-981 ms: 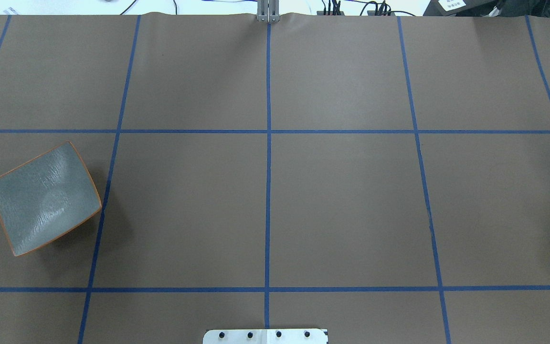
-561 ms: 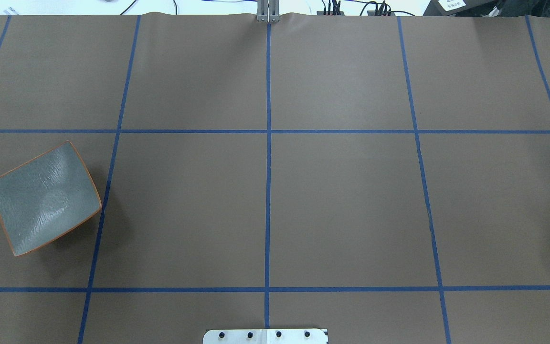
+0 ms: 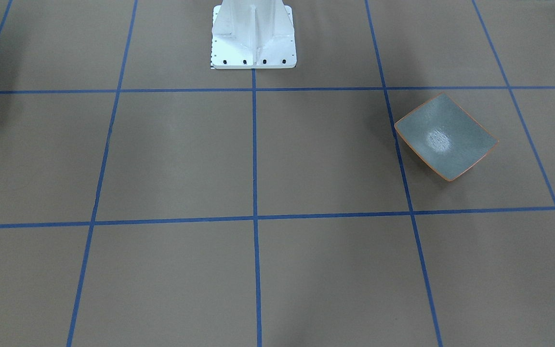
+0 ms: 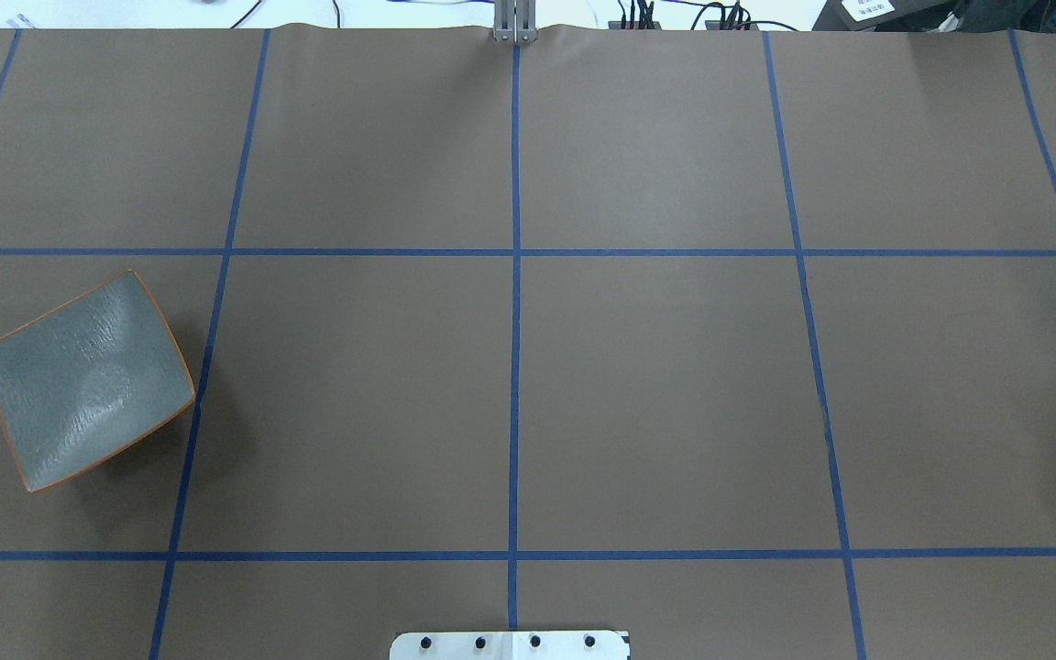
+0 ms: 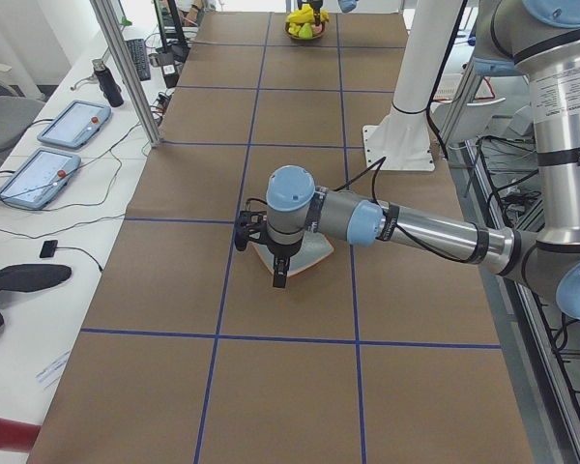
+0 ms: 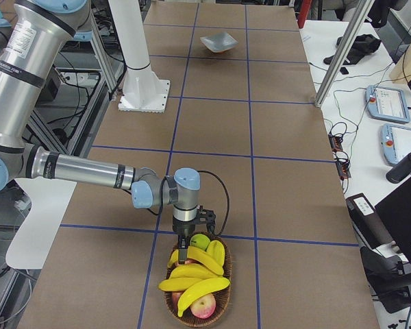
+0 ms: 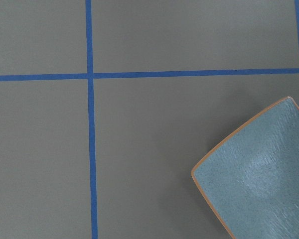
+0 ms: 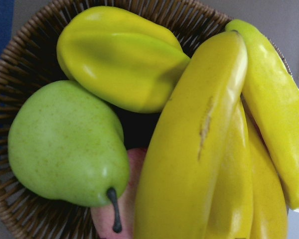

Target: Transfer all bananas from basket to plate

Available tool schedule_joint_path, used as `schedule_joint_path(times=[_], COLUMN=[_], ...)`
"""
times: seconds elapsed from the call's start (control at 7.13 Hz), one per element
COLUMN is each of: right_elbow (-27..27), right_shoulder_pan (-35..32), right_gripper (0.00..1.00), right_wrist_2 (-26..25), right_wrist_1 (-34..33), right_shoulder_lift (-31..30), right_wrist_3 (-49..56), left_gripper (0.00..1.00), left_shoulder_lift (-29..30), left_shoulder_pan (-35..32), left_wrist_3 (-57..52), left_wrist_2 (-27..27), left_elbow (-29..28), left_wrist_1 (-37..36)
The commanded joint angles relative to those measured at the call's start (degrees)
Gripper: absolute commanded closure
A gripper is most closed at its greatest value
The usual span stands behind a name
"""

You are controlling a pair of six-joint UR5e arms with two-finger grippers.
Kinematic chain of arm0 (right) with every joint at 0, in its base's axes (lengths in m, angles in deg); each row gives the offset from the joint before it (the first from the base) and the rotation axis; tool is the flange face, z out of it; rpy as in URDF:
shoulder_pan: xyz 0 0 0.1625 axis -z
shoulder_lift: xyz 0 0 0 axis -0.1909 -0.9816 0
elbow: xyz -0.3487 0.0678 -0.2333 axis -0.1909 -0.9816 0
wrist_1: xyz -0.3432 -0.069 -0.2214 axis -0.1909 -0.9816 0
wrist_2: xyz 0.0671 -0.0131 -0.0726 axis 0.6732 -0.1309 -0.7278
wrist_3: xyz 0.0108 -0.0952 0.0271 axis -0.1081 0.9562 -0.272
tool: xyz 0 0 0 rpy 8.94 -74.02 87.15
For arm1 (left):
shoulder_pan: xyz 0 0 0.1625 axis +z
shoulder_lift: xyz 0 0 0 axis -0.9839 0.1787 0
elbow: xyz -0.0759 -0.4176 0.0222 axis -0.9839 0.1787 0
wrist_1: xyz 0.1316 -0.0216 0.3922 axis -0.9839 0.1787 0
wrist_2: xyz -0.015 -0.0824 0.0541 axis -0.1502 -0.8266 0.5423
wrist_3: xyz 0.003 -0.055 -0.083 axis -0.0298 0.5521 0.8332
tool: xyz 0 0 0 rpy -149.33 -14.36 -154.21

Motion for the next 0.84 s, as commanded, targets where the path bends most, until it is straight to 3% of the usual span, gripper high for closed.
schedule_joint_path(times=[0.0,0.14,0.28,0.7], right_elbow=[-0.1,-0.2,-0.1,2.3], right_shoulder_pan=[0.0,0.0,-0.1,-0.3], right_gripper=[0.48,0.69,1.0,1.0], right_wrist_2=[-0.1,0.0,0.0,0.1], right_wrist_1=[0.1,0.3,0.3,0.3], right_shoulder_lift=[-0.1,-0.1,-0.1,-0.2], right_wrist_3=[0.2,0.2,1.1,2.9], left_gripper=[0.0,0.0,0.0,0.0], left_shoulder_lift=[0.0,0.0,-0.1,0.1], left_shoulder_pan=[0.0,0.0,0.0,0.0], left_wrist_3=[0.1,0.1,0.1,0.2], left_wrist_2=[0.0,-0.3,-2.7,-2.8], left_elbow=[0.2,0.3,-0.1,0.0], left_wrist_1=[0.0,0.2,0.0,0.0])
